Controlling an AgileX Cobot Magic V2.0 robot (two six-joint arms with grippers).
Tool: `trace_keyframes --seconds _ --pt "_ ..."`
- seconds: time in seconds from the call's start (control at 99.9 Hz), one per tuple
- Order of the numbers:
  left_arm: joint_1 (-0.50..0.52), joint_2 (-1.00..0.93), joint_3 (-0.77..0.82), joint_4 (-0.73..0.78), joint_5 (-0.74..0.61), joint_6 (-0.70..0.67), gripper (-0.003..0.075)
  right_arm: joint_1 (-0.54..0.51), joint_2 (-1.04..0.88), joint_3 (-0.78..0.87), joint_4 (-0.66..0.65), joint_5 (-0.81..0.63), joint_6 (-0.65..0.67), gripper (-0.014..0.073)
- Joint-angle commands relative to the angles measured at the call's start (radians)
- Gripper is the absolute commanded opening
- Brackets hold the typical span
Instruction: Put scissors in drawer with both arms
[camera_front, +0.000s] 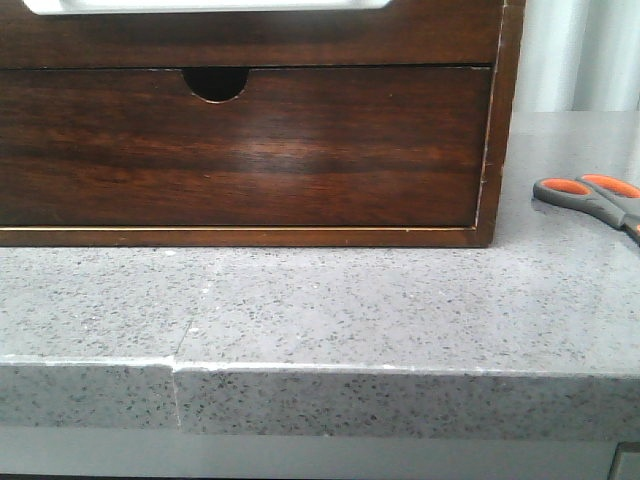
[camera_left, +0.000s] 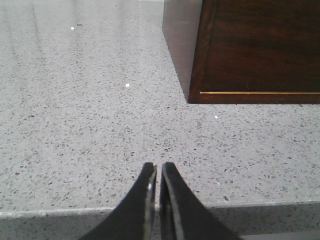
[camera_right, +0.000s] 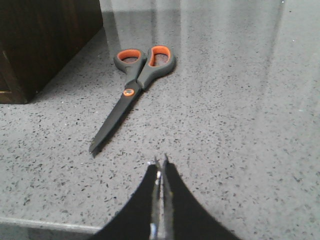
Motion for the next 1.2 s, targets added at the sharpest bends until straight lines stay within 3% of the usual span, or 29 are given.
trace_keyframes --seconds 0.0,0.59,0.801,0.891,0.961,1.191 --pt "-0.002 -0.029 0.019 0.001 -0.055 -0.008 -0.0020 -0.004 -0.028 0.030 -0.005 -0.022 -0.004 -0.0046" --pt "-0.002 -0.029 0.019 0.001 -0.055 -0.008 -0.0020 -0.004 -0.028 0.030 -0.005 -0.022 -0.004 -0.0046" --pt "-0.002 -0.029 0.019 0.082 -0.058 -0.004 -0.0020 -0.004 -0.028 0.030 -0.022 -0.034 -0.004 -0.0046" --pt "-0.002 -0.029 0.019 0.104 -0.121 -0.004 -0.0020 -0.004 -0.028 0.030 -0.021 -0.086 -0.004 -0.0046" --pt "-0.004 -0.029 0.019 -0.007 -0.231 -0.004 -0.0020 -0.004 -0.028 0.030 0.042 -0.187 -0.004 -0.0046" --pt "-0.004 -0.029 0.019 -0.611 -0.514 -0.004 -0.0020 -0.002 -0.028 0.030 0.473 -0.510 -0.002 -0.0046"
